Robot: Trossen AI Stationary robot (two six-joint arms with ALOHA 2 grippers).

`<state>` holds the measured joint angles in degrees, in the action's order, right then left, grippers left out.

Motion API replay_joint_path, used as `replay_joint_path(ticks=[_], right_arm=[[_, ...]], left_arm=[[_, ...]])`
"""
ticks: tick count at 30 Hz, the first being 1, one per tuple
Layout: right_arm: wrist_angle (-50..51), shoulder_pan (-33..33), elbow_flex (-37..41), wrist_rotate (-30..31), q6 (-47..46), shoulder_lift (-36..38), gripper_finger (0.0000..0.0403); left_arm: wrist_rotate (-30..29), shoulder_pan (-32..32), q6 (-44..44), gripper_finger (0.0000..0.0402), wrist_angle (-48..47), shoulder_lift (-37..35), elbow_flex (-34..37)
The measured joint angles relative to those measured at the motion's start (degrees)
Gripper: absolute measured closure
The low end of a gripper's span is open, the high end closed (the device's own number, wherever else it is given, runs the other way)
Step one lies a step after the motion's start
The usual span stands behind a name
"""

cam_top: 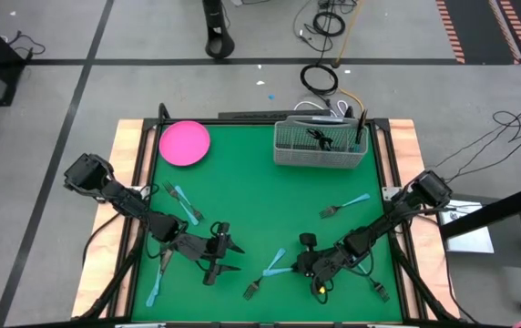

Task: Sort silverware
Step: Put the right black knife into the cutlery rack with the other black knives

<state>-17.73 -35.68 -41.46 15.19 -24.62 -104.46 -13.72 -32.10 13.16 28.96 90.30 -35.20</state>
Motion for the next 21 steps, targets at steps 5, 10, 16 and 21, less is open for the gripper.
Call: replay_joint_path(ticks=[5, 10, 16, 21], right_arm=[[1.41, -0.11, 0.14, -1.45, 0.13, 2.09, 0.0396], [2.2, -0.34, 0.14, -2.7, 0.23, 4.19, 0.0401], [1.9, -0.44, 0.14, -2.29, -1.39, 6.41, 0.0401], [2.53, -0.76, 0.14, -2.02, -4.79, 6.57, 0.0393]], left_arm=[[0.02, 0.0, -0.01, 0.0155, 0.08, 0.0, 0.0], [0.01, 0.0, -0.01, 0.0155, 0.15, 0.0, 0.0], [0.0, 0.0, -0.01, 0.0155, 0.78, 0.0, 0.0], [-0.02, 0.14, -0.03, 0.0155, 0.8, 0.0, 0.0]])
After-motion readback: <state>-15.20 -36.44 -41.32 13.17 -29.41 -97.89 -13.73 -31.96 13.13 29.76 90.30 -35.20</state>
